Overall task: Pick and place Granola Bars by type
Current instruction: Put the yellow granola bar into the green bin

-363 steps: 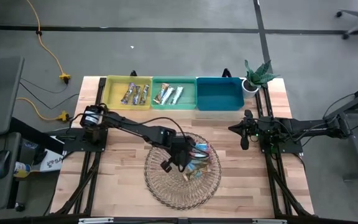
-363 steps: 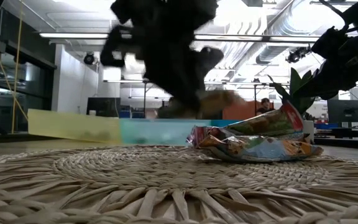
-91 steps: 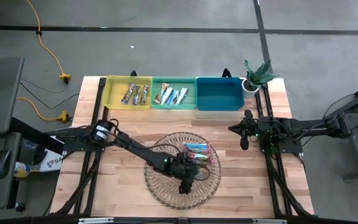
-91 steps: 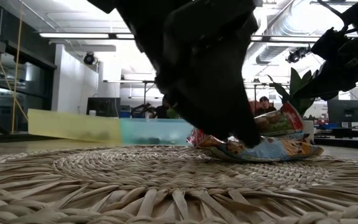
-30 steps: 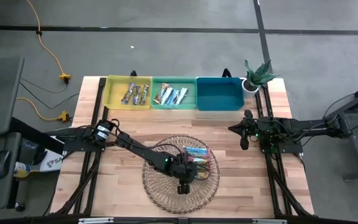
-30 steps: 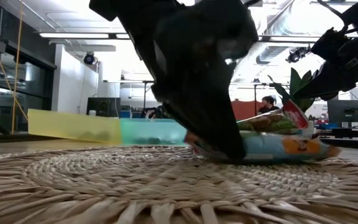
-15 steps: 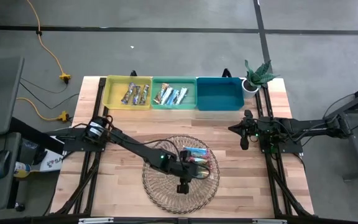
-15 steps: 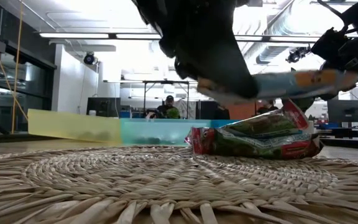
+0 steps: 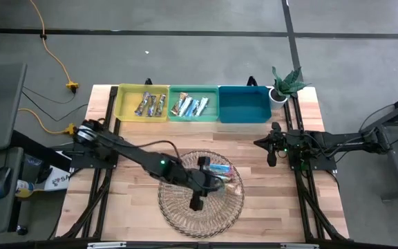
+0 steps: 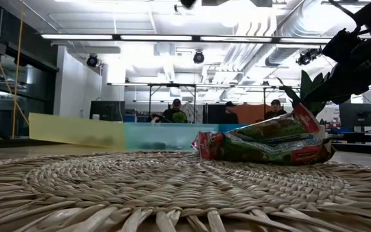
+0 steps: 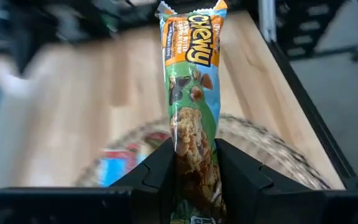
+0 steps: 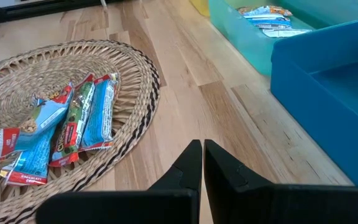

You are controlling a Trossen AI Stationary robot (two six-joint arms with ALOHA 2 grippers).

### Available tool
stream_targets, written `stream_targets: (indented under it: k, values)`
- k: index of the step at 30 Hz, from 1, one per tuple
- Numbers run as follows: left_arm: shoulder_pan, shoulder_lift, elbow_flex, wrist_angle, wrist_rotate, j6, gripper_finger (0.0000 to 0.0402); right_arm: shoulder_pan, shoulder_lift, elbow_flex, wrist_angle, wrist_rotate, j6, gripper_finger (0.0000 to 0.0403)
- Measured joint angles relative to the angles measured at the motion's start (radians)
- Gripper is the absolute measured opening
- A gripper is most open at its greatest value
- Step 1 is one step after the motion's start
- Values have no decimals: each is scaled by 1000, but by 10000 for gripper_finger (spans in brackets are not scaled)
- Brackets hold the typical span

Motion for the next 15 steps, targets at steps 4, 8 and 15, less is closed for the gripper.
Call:
stream_targets:
  k: [4, 8, 15]
  values:
    - [0, -91, 0, -41, -126, 39, 99, 0, 0, 0, 0, 0, 0, 0]
    - [0, -184, 1, -45, -310, 76, 99, 0, -1, 0, 0, 0, 0, 0]
    - [1, -279, 2, -24, -843, 77, 99, 0, -2, 0, 0, 0, 0, 0]
